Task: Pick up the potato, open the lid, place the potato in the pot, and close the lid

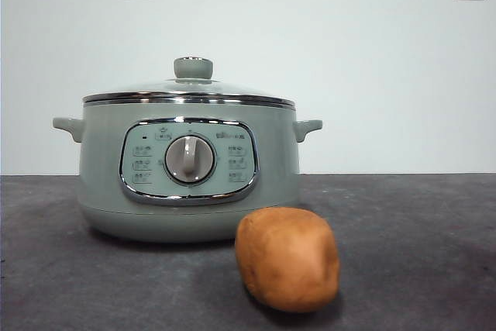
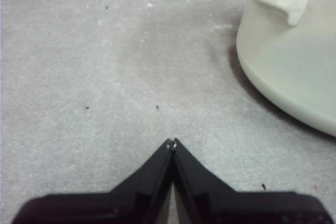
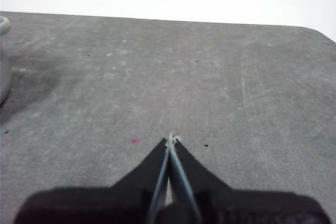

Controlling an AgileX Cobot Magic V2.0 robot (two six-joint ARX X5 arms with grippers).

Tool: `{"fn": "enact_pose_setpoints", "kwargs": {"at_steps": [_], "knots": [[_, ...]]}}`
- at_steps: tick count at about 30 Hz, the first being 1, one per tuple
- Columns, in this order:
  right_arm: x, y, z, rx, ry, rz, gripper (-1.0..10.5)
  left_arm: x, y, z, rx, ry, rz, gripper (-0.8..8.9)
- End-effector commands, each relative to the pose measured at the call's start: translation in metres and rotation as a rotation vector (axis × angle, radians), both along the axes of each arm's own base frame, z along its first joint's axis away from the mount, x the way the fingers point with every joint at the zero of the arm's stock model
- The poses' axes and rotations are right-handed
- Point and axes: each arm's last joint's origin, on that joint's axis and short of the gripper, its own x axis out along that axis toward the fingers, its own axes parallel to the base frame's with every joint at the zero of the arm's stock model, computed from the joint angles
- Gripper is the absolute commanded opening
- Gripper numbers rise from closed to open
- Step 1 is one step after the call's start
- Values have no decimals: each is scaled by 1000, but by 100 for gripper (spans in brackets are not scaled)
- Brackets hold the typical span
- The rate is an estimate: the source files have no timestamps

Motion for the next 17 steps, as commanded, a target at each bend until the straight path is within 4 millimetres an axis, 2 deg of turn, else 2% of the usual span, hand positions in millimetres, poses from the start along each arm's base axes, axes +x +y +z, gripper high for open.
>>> {"fn": "enact_pose_setpoints", "kwargs": {"at_steps": [1,6,10,17], "knots": [[0,0,-2,28,2,2,1,0,0,-2,-23,0,-10,-3],[0,0,-1,163,3,-19,0,0,-1,-1,-53,0,-29,-3],[-1,2,7,247,-3,23,0,1,-3,9,-98,-23,-69,-3],[-9,2,47,352,-35,40,2,4,-5,55,-141,-78,-141,-3]]}}
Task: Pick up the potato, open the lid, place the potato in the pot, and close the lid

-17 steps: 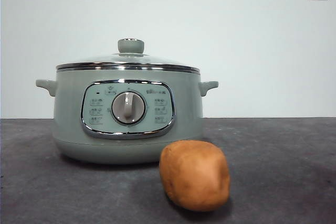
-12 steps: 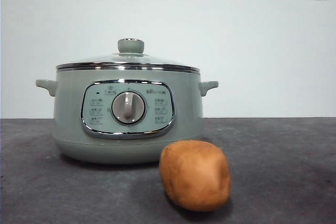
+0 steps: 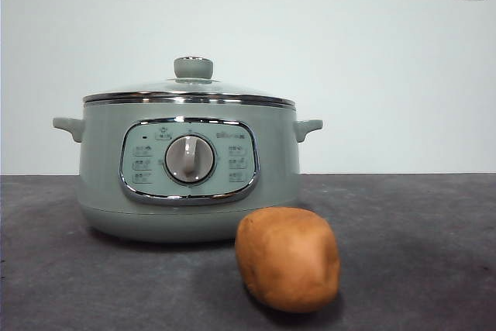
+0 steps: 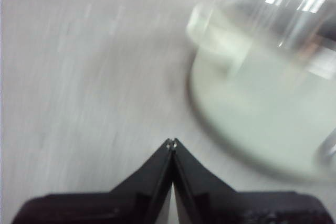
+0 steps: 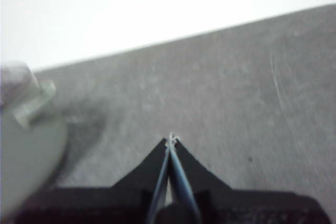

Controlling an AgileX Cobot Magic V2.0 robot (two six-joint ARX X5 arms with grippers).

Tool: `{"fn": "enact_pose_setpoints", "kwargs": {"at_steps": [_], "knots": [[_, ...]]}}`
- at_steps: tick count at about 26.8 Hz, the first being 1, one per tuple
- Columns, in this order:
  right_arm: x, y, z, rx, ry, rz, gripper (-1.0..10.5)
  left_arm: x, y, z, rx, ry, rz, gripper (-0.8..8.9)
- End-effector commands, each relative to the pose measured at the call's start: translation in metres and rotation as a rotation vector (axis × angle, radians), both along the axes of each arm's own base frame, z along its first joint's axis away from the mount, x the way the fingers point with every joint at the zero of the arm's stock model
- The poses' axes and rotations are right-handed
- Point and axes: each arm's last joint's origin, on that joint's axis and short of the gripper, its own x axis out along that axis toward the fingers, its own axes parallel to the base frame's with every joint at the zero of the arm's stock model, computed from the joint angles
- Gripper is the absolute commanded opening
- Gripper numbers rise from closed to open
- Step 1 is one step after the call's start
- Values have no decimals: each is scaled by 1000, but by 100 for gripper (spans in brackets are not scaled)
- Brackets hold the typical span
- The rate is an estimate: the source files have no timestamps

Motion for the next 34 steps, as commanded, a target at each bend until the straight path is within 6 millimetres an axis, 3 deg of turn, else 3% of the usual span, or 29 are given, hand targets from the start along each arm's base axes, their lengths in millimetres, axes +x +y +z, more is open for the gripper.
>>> {"fn": "enact_pose_setpoints", "kwargs": {"at_steps": [1,8,17,21,24,26,30,34], "knots": [[-3,1,19,49,5,14,2,2,-1,18,-21,-7,-27,-3],[0,4,66,71,99,138,8,14,-5,66,-41,96,-120,-3],[31,8,112,-7,420,242,17,37,-11,111,-57,243,-255,-3],[52,9,123,-31,593,272,328,42,-13,123,-46,337,-322,-3],[72,14,124,1,726,396,570,44,-14,129,-67,425,-354,-3],[88,23,118,29,854,502,658,45,-15,132,-86,485,-373,-3],[115,57,93,-24,1044,636,669,45,-15,126,-93,570,-370,-3],[126,101,65,-112,1181,696,668,49,-15,121,-81,606,-379,-1]]}}
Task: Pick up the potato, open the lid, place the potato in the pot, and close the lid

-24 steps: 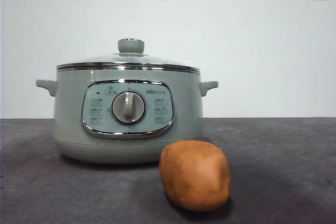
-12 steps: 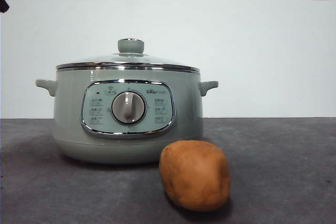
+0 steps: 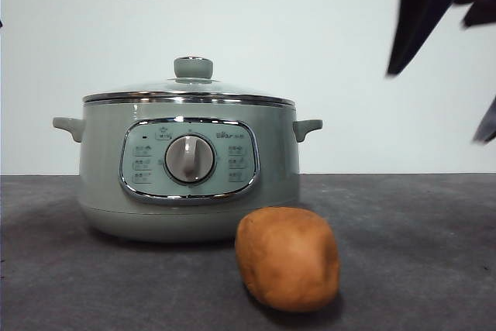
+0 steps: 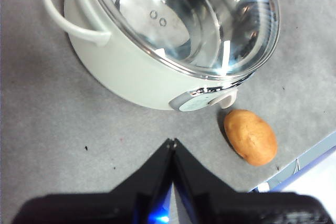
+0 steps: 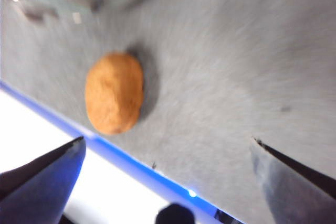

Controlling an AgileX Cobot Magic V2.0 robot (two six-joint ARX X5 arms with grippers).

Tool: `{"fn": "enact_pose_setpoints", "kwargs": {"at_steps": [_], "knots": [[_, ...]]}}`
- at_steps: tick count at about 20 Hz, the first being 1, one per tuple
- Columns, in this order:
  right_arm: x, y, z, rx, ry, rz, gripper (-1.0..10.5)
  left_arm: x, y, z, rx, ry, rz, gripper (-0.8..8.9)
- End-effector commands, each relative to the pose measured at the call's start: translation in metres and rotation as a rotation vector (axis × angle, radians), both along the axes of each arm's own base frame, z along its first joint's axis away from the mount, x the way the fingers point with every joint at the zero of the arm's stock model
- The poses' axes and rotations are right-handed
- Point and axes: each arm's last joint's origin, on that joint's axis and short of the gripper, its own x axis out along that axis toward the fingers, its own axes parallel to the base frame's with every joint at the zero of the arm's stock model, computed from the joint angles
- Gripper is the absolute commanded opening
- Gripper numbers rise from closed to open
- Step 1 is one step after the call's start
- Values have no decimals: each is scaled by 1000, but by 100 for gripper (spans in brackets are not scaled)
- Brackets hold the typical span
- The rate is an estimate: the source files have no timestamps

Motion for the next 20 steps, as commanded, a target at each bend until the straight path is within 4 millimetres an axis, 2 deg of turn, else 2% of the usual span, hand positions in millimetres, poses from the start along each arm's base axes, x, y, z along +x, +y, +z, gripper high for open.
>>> {"fn": "enact_pose_setpoints", "kwargs": {"at_steps": [1,7,8,9,10,11,13,14,20], "knots": [[2,26,-12,-45,26,37,668,3,-1,-2,12,1,-23,-1],[-4,73,-28,-111,-20,91,667,10,-1,-7,21,31,-26,4],[-6,80,-30,-126,-35,98,667,11,-1,-8,24,38,-24,36],[-8,86,-32,-134,-45,105,667,12,-1,-9,25,45,-24,103],[-10,92,-34,-141,-49,115,667,13,-1,-10,27,50,-26,216],[-13,97,-36,-144,-52,124,667,14,-1,-11,27,56,-26,339],[-19,109,-40,-143,-45,149,667,17,-2,-12,34,59,-35,679],[-22,116,-42,-153,-49,153,667,18,-2,-13,35,62,-36,742],[-29,141,-63,-236,-112,181,661,21,-2,-13,36,43,-40,742]]}}
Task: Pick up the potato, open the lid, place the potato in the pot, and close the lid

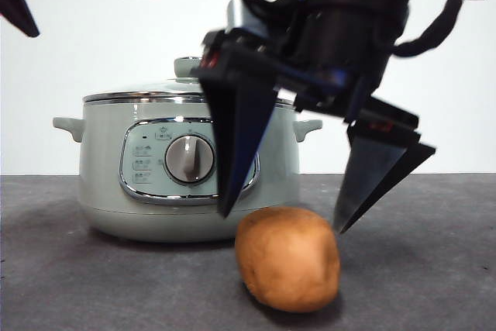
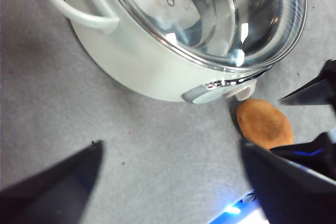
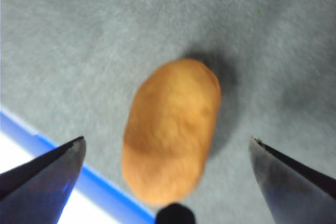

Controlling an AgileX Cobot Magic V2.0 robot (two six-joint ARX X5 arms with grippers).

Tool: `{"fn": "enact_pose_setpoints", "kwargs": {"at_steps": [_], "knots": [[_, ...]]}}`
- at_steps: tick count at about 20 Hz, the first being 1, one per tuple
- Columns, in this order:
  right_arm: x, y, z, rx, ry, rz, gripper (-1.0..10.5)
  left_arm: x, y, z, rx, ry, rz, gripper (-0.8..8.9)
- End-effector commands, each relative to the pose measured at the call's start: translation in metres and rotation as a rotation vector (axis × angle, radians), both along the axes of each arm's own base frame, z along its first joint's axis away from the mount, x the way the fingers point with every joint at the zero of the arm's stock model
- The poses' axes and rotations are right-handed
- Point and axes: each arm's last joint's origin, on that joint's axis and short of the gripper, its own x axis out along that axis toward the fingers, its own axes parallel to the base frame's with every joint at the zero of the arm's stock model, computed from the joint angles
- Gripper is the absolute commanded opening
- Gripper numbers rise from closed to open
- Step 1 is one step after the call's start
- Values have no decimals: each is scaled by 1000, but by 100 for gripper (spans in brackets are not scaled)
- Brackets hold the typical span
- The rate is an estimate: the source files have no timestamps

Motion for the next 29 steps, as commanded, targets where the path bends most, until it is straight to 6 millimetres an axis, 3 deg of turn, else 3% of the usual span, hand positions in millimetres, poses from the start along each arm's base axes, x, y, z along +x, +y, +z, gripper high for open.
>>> {"fn": "enact_pose_setpoints", "kwargs": {"at_steps": [1,4,5,8,13,19,24,29], "knots": [[2,7,-12,-22,11,-5,661,2,-1,1,3,-27,-16,742],[4,9,-23,-65,17,-12,609,5,-7,6,-9,-78,-37,742],[5,9,-24,-73,13,-13,500,6,-9,8,-14,-94,-42,742],[5,10,-24,-72,8,0,-22,13,-19,24,-34,-150,-75,742],[4,5,-18,-71,8,-10,-8,41,-42,47,-51,-231,-150,741],[-15,-28,39,-12,-71,-27,-8,92,-85,63,73,-271,-174,740],[-45,-69,81,-41,-196,-72,-5,126,-124,52,198,-285,-232,656],[-68,-98,105,-8,-266,-101,-3,134,-148,28,339,-273,-249,655]]}}
